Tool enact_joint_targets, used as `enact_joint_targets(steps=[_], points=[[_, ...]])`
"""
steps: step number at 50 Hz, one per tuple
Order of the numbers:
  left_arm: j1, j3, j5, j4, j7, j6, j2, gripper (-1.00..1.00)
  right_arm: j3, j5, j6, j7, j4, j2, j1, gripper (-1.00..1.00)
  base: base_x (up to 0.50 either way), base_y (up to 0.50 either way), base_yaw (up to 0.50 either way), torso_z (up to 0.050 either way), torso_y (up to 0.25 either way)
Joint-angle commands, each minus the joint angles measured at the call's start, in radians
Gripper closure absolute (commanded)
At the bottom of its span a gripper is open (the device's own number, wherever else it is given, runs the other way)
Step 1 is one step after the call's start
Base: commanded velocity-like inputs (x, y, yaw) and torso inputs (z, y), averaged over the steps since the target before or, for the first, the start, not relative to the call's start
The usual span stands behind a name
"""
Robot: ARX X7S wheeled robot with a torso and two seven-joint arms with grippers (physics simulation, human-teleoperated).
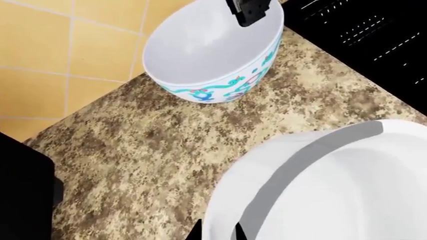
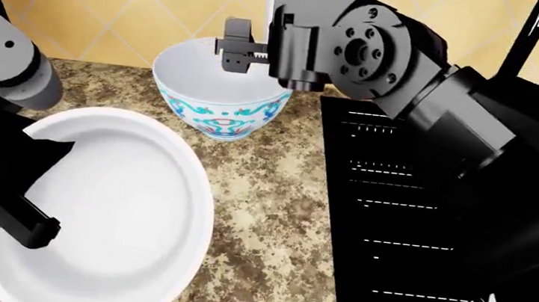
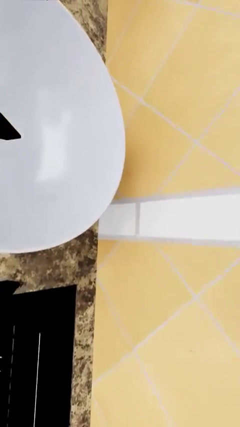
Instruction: Stack the bowls in the sink.
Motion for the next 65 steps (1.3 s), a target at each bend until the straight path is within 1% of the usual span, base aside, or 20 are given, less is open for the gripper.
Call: enact_joint_targets(steps=[1,9,18,55,56,65], points=[[-0.02,-0.01,0.019,-0.005,-0.003,0.003,-0.002,1.0,-0.077,0.089,-0.009,-0.015,0.054,-0.021,-0.003,-1.0,0.0,0.0,0.0,0.0,0.0],[-0.015,-0.012,0.026,-0.001,0.004,0.005,-0.005,1.0,-0.137,0.134,-0.03,-0.028,0.062,-0.021,-0.01,-1.0,0.0,0.0,0.0,0.002,0.001],[-0.014,-0.011,0.029,0.002,0.008,0.007,-0.006,1.0,-0.166,0.159,-0.047,-0.037,0.084,-0.021,-0.026,-1.0,0.0,0.0,0.0,0.0,0.0],[-0.014,-0.004,0.044,0.004,0.023,0.009,-0.008,1.0,-0.179,0.191,-0.09,-0.064,0.124,-0.02,-0.084,-1.0,0.0,0.0,0.0,0.0,0.001],[-0.016,-0.003,0.043,0.003,0.022,0.008,-0.008,1.0,-0.179,0.192,-0.089,-0.065,0.123,-0.02,-0.084,1.0,0.0,0.0,0.0,0.0,0.0],[-0.018,-0.002,0.043,0.006,0.024,0.009,-0.012,1.0,-0.171,0.2,-0.095,-0.074,0.109,-0.017,-0.074,1.0,0.0,0.0,0.0,0.0,0.001]])
